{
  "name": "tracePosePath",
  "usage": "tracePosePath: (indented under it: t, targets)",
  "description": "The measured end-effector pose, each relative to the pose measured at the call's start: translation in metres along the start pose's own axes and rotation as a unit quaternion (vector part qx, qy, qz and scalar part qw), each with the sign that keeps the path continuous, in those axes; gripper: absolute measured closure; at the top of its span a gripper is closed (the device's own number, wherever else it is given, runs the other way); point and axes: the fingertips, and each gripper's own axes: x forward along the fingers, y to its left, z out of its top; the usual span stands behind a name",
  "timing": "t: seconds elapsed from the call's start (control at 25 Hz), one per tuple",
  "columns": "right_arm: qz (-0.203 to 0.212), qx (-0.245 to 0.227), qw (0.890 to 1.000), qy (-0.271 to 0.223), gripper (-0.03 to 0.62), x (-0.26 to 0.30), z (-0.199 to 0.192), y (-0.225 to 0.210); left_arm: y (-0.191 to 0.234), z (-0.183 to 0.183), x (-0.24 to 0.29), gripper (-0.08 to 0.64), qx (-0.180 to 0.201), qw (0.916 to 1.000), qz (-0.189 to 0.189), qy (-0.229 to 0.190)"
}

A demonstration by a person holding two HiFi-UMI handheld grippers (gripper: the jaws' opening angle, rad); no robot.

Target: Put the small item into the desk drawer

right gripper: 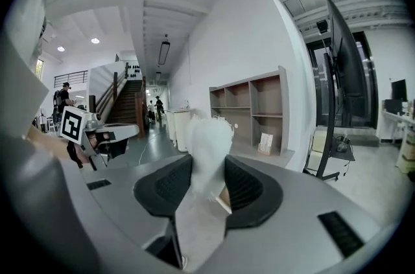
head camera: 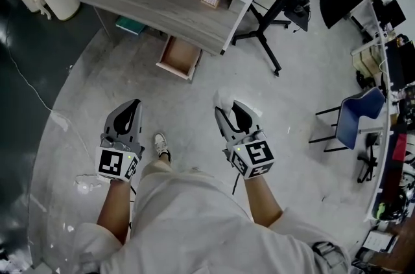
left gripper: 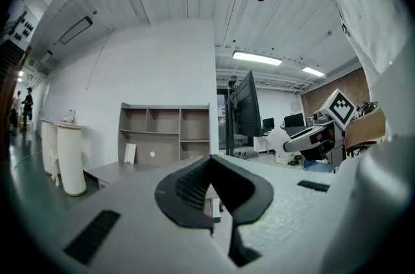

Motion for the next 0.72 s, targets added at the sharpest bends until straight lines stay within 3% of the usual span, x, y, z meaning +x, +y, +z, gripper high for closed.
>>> tracePosePath:
  t: [0.2, 0.36, 0.72]
  targets:
    - [-0.022, -0.011, 1.0, 0.002, 0.439, 0.064, 0.034, -0.009, 0.061, 0.012, 0.051, 0.553, -0.004, 0.9996, -0.023, -0.016]
    - [-0.046, -0.008, 0.999, 0.013, 0.439, 0.106, 0.046, -0.009, 0.096, 0.0, 0.075, 0.554, -0.02, 0.9983, -0.054, -0.005]
    - [-0.083, -0.006, 0.996, 0.044, 0.439, 0.145, 0.048, -0.015, 0.13, -0.029, 0.104, 0.553, -0.048, 0.9938, -0.098, 0.019]
